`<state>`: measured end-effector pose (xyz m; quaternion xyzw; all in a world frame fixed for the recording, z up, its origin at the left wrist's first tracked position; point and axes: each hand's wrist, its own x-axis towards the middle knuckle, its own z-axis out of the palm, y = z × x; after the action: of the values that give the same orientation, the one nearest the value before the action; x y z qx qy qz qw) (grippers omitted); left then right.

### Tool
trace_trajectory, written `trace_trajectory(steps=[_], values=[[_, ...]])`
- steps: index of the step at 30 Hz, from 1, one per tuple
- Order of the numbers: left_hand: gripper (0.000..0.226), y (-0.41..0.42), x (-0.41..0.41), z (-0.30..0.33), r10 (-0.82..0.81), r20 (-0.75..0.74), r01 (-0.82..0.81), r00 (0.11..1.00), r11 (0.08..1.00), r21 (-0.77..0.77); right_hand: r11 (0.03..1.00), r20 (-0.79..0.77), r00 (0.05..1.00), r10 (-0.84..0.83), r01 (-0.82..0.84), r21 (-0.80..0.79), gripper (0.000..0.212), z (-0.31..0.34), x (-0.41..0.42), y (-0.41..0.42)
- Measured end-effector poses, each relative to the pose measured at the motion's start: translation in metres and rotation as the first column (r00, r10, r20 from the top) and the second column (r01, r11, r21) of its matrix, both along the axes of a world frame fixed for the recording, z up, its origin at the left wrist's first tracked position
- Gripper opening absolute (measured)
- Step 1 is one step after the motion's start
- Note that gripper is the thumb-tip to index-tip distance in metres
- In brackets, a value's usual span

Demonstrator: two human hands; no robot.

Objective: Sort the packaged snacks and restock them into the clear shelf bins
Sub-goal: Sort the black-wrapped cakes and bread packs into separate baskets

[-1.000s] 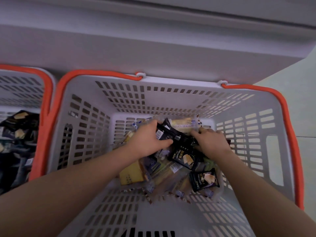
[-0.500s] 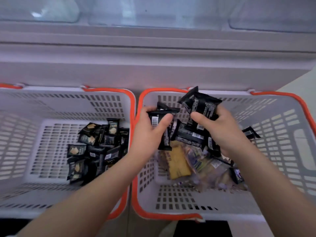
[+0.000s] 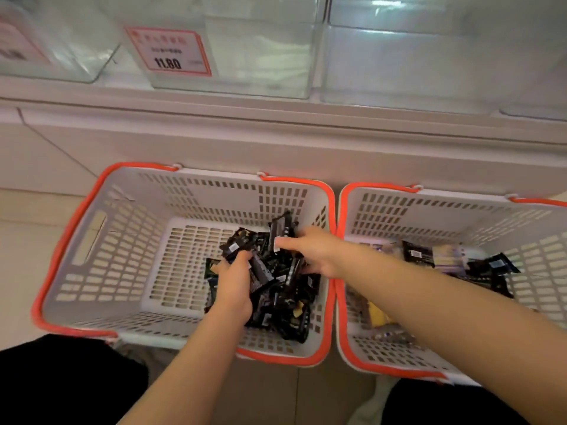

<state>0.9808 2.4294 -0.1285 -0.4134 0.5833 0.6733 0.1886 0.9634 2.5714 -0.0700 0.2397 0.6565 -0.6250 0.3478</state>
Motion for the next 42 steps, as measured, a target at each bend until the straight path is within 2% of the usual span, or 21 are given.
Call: trace_trajectory(steps=[3, 4, 5, 6, 7, 8, 9, 10, 12, 13, 15, 18, 20, 22, 24, 26, 29, 31, 38, 40, 42], values=[[0.042, 0.0, 0.006, -0.02, -0.225, 0.049, 0.23, 0.973, 0.965, -0.124, 0.995, -0.022, 0.995, 0.096, -0.095, 0.027, 0.047, -0.006, 0.013, 0.023], [0.039, -0.001, 0.009, -0.024, -0.363, 0.057, 0.368, 0.93, 0.914, -0.173, 0.995, -0.033, 0.994, 0.099, -0.099, 0.028, 0.042, -0.006, 0.017, 0.034], [0.04, -0.001, 0.012, -0.028, -0.579, 0.076, 0.578, 0.812, 0.779, -0.242, 0.996, -0.048, 0.995, 0.089, -0.087, 0.033, 0.036, -0.006, 0.021, 0.045], [0.043, -0.002, 0.015, -0.029, -0.794, 0.119, 0.781, 0.596, 0.538, -0.316, 0.997, -0.065, 0.996, 0.063, -0.061, 0.044, 0.028, -0.004, 0.025, 0.057], [0.048, -0.002, 0.018, -0.03, -0.913, 0.184, 0.881, 0.364, 0.273, -0.386, 0.998, -0.085, 0.996, 0.032, -0.027, 0.06, 0.021, -0.004, 0.029, 0.069], [0.05, 0.0, 0.021, -0.029, -0.952, 0.231, 0.883, 0.199, 0.072, -0.463, 0.997, -0.106, 0.994, -0.007, 0.015, 0.071, 0.015, -0.005, 0.034, 0.081], [0.048, 0.004, 0.022, -0.024, -0.96, 0.239, 0.841, 0.149, -0.004, -0.541, 0.995, -0.124, 0.991, -0.057, 0.066, 0.077, 0.013, -0.007, 0.039, 0.093], [0.045, 0.011, 0.024, -0.017, -0.963, 0.194, 0.78, 0.189, 0.028, -0.626, 0.99, -0.141, 0.984, -0.11, 0.122, 0.078, 0.013, -0.009, 0.043, 0.105], [0.037, 0.029, 0.025, 0.001, -0.958, -0.022, 0.573, 0.287, 0.19, -0.797, 0.97, -0.169, 0.958, -0.23, 0.24, 0.041, 0.014, -0.017, 0.056, 0.129], [0.033, 0.041, 0.025, 0.012, -0.955, -0.132, 0.481, 0.264, 0.249, -0.841, 0.955, -0.169, 0.943, -0.287, 0.295, 0.024, 0.016, -0.023, 0.065, 0.141], [0.028, 0.074, 0.024, 0.028, -0.963, -0.245, 0.427, 0.113, 0.27, -0.863, 0.93, -0.137, 0.929, -0.344, 0.357, 0.085, 0.017, -0.038, 0.087, 0.164], [0.029, 0.136, 0.033, 0.03, -0.956, -0.264, 0.506, -0.13, 0.165, -0.847, 0.896, -0.058, 0.918, -0.392, 0.395, 0.201, 0.014, -0.066, 0.123, 0.201], [0.031, 0.173, 0.04, 0.012, -0.944, -0.221, 0.561, -0.245, 0.047, -0.826, 0.873, -0.069, 0.96, -0.272, 0.276, 0.401, 0.011, -0.086, 0.146, 0.229], [0.031, 0.205, 0.041, -0.014, -0.932, -0.103, 0.577, -0.348, -0.127, -0.807, 0.754, -0.048, 0.997, -0.059, 0.076, 0.652, 0.007, -0.105, 0.163, 0.258], [0.031, 0.233, 0.037, -0.038, -0.912, 0.037, 0.569, -0.408, -0.286, -0.771, 0.629, -0.022, 0.999, 0.031, -0.002, 0.777, 0.019, -0.124, 0.169, 0.286], [0.031, 0.256, 0.028, -0.056, -0.906, 0.122, 0.582, -0.406, -0.359, -0.729, 0.549, -0.028, 0.998, 0.058, -0.009, 0.836, 0.033, -0.14, 0.164, 0.306], [0.034, 0.281, 0.014, -0.077, -0.933, 0.164, 0.629, -0.32, -0.338, -0.7, 0.434, -0.018, 0.983, 0.181, -0.064, 0.899, 0.053, -0.163, 0.15, 0.326], [0.04, 0.295, 0.007, -0.089, -0.933, 0.192, 0.623, -0.305, -0.348, -0.701, 0.351, 0.04, 0.951, 0.306, -0.152, 0.924, 0.066, -0.175, 0.14, 0.334], [0.067, 0.335, -0.003, -0.128, -0.822, 0.377, 0.432, -0.426, -0.551, -0.714, 0.309, 0.091, 0.782, 0.616, -0.347, 0.886, 0.093, -0.188, 0.127, 0.356], [0.068, 0.345, -0.003, -0.138, -0.803, 0.43, 0.406, -0.413, -0.585, -0.702, 0.274, 0.17, 0.724, 0.669, -0.453, 0.848, 0.107, -0.188, 0.124, 0.358], [0.069, 0.353, -0.004, -0.143, -0.805, 0.454, 0.343, -0.381, -0.579, -0.74, 0.225, 0.246, 0.693, 0.677, -0.514, 0.828, 0.109, -0.187, 0.116, 0.361]])
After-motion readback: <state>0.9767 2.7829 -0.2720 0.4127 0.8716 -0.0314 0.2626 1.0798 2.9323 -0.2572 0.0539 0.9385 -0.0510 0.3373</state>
